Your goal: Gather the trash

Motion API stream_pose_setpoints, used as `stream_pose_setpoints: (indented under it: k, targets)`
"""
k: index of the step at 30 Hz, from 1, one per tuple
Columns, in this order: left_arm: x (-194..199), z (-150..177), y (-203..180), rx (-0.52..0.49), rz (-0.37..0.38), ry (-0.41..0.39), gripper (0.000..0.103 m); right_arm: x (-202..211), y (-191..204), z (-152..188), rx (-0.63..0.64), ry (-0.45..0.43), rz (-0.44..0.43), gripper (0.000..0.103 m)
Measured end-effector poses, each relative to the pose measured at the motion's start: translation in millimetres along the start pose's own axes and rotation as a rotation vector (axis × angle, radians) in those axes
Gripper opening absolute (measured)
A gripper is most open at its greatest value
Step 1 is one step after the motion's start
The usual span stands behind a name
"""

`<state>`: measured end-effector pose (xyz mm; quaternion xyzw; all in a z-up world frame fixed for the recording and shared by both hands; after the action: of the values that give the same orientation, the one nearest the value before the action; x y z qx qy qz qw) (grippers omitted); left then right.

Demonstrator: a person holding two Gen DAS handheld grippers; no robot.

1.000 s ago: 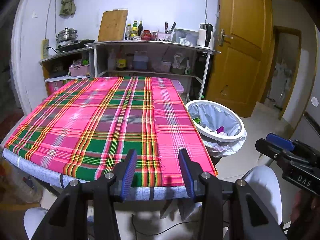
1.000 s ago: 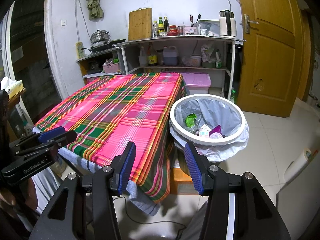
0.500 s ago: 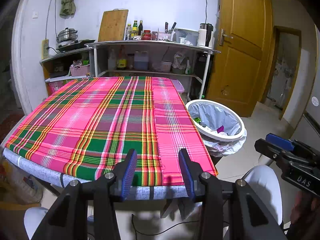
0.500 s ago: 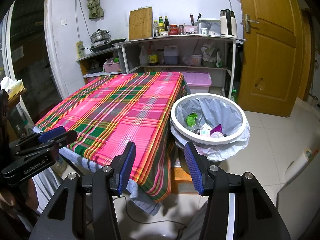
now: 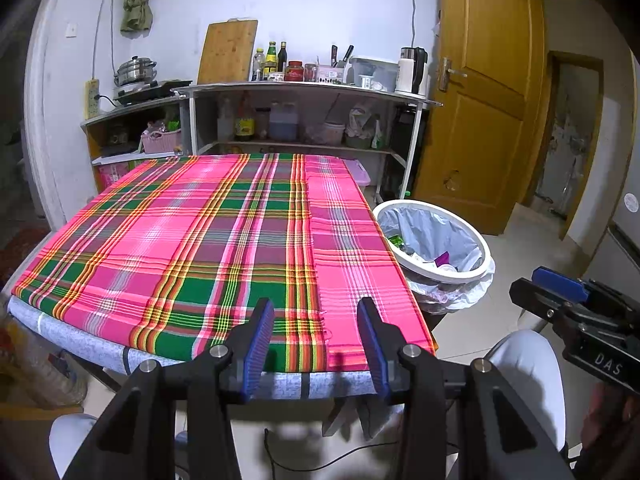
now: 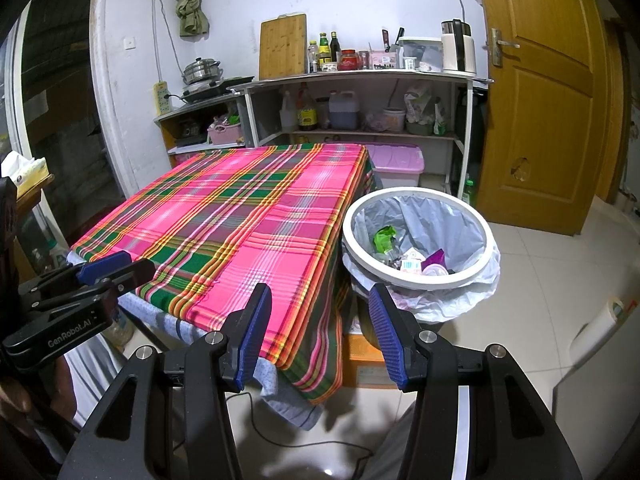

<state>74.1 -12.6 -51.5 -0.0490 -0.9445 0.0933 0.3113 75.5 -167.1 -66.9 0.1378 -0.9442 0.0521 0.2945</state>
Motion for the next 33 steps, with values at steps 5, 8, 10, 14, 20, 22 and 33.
stream_pose_setpoints:
  k: [5, 8, 10, 14, 20, 22, 33]
  targets:
    - [-0.1, 0.0, 0.4, -0.001, -0.001, 0.0, 0.043, -0.1, 0.0, -0.2, 0.0, 0.002, -0.001, 0.052]
    - [0.1, -0.1, 0.2, 0.0, 0.0, 0.0, 0.043, 0.0, 0.1, -0.4, 0.0, 0.001, 0.0, 0.052]
    - [-0.2, 0.0, 0.4, -0.001, 0.0, 0.0, 0.043, -0.3, -0.2, -0.8, 0.001, 0.0, -0.001, 0.052]
    - [0.3, -0.2, 1.0, -0.002, -0.001, 0.0, 0.043, -0.3, 0.0, -0.8, 0.001, 0.0, -0.001, 0.052]
    - [0.1, 0.0, 1.0, -0.002, -0.002, 0.001, 0.043, -0.4, 0.7, -0.5, 0.002, 0.001, 0.0, 0.052]
    - [0.3, 0.1, 0.4, -0.001, 0.002, 0.002, 0.043, -0.3, 0.7, -0.5, 0.002, 0.002, -0.002, 0.052]
    - [0.7, -0.4, 5.2, 0.0, 0.001, 0.005, 0.043, -0.2, 1.3, -0.7, 0.003, 0.002, -0.001, 0.052]
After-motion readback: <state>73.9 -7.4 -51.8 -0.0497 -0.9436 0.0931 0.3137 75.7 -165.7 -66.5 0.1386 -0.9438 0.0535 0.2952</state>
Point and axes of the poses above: each gripper's, at about its wrist camera, not at the fingertips, and x roughly against the way its jaws point, y to its left, z to its underside, the point moved 9 cm from there along -x, roughly the way its jaws point, and after that the axes turned 8 degrees about x, right-handed, at the moved point
